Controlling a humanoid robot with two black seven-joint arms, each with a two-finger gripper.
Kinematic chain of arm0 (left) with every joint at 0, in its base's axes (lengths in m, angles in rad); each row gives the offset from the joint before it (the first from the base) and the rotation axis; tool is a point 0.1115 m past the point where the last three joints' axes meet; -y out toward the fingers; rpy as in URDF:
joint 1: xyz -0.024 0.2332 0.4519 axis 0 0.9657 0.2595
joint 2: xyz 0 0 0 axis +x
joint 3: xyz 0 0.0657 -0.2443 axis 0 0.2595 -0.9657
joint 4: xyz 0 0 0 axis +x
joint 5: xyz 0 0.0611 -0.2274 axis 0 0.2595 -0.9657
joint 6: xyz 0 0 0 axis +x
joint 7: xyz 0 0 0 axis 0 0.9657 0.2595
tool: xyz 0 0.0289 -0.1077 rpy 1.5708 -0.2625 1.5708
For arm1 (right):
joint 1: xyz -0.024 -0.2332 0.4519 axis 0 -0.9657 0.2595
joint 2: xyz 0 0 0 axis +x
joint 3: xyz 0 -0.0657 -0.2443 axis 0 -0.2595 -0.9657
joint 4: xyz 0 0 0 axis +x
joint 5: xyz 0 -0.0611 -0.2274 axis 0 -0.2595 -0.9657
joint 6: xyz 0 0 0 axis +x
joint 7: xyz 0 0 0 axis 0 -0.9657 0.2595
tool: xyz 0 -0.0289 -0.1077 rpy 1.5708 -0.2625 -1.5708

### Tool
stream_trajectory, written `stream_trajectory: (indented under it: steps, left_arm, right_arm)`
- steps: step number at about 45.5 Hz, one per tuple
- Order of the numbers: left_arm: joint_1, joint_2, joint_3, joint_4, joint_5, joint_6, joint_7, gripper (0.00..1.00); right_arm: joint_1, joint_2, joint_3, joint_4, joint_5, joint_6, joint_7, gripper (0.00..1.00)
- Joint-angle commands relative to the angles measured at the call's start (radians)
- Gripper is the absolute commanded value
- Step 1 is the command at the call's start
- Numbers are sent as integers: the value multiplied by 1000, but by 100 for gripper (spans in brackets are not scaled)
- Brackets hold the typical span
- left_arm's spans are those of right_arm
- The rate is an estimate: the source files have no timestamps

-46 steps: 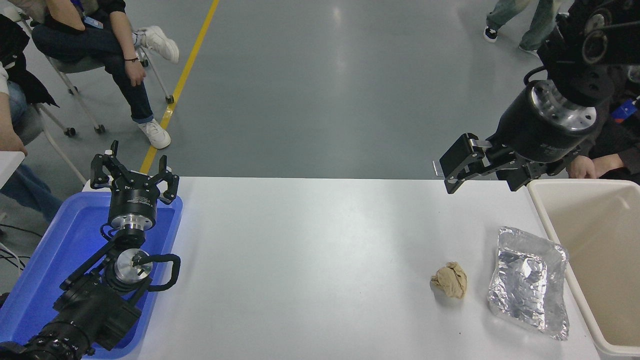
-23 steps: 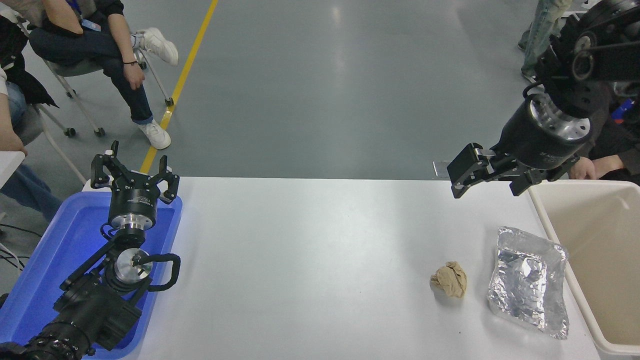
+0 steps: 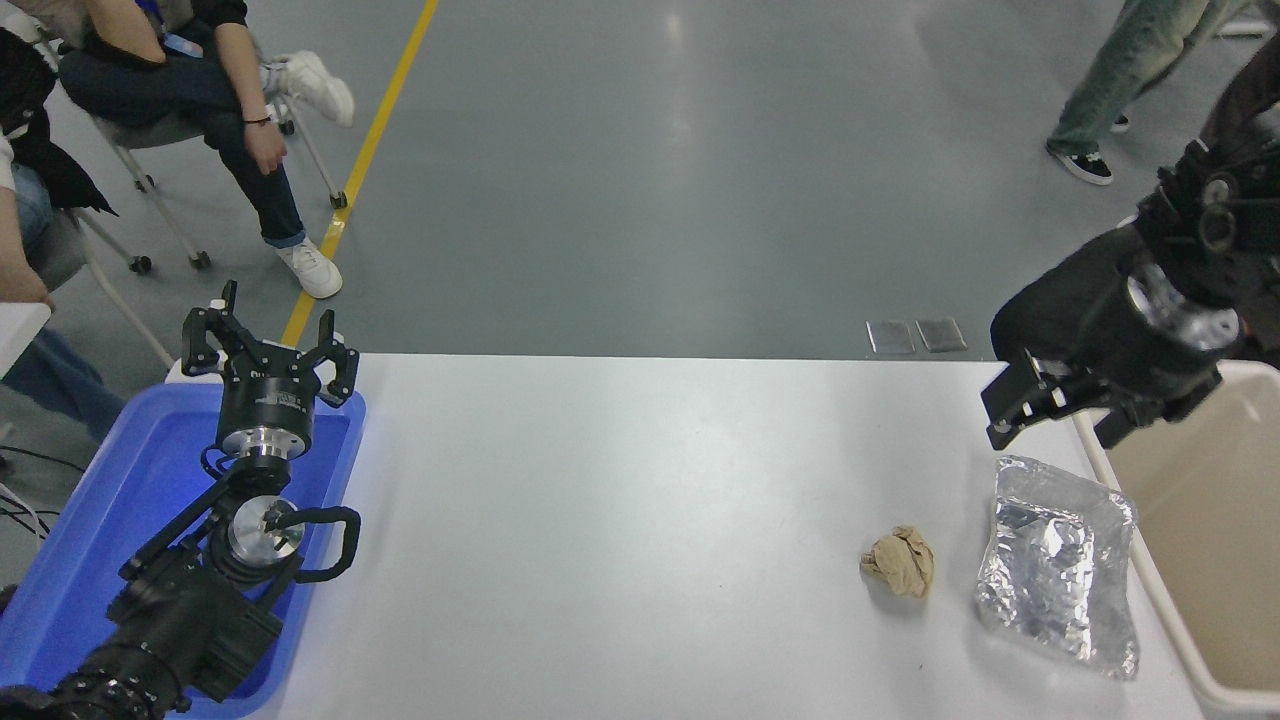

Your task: Pick up foil plate and place in dustbin

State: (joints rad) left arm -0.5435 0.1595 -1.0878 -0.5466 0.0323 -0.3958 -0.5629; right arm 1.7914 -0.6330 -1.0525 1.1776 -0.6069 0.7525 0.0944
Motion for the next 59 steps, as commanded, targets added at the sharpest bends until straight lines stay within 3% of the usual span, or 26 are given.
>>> stream_trajectory:
  steps: [1, 14, 36, 41, 44, 51, 53, 59]
  left_arm:
    - [1, 0, 0, 0, 0, 0, 0, 99]
    - [-1, 0, -1, 0, 0, 0, 0, 99]
    - [-1, 0, 0, 0, 0, 0, 0, 99]
    - [-1, 0, 0, 0, 0, 0, 0, 99]
    - [-1, 0, 0, 0, 0, 0, 0, 99]
    - [-1, 0, 0, 0, 0, 0, 1, 99]
    - [-1, 0, -1, 0, 0, 0, 0, 99]
    - [-1, 0, 0, 0, 0, 0, 0, 99]
  right_arm:
    - [-318, -126, 173, -119, -151, -110, -1, 100]
    - [-593, -113, 249, -286, -169, -321, -4, 100]
    - [-849, 6, 483, -504, -148, -427, -12, 97]
    - [-879, 29, 503, -532, -148, -427, -24, 80]
    - [-886, 32, 503, -541, -148, -433, -33, 56]
    - [-899, 38, 503, -553, -149, -452, -36, 16]
    - [-896, 38, 505, -556, -149, -455, -36, 0]
    - [-882, 38, 505, -555, -148, -455, -33, 0]
